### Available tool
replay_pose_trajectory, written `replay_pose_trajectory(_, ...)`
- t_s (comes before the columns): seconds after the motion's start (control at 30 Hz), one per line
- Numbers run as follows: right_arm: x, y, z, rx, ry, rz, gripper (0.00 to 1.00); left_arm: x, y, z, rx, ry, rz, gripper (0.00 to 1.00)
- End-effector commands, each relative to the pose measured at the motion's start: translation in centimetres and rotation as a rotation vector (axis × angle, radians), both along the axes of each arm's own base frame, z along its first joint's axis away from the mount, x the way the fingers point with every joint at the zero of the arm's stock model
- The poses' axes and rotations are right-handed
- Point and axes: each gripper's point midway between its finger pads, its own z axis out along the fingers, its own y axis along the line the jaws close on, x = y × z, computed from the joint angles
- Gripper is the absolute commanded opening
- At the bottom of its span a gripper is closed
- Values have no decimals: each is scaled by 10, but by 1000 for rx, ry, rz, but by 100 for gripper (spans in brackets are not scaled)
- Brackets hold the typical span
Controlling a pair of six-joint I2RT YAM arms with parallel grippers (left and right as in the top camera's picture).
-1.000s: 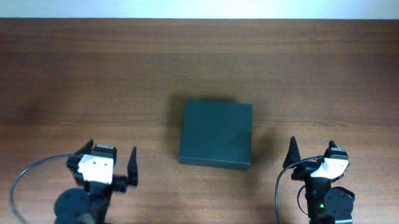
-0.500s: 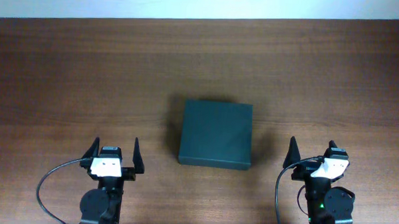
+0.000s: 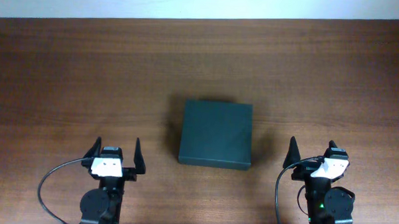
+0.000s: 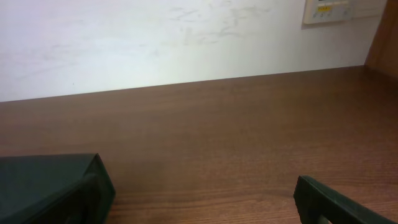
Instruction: Pack container
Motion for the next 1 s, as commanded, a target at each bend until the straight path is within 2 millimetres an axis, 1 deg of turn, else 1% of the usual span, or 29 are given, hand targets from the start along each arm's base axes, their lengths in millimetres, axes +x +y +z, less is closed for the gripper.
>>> replay_pose_trajectory(0.0,0,1,-3,2,6,6,99,-2,-20,-2,2,0,-126,99)
replay_pose_trajectory(0.97,0,1,-3,2,6,6,99,-1,-17,0,-4,-8,-131,99)
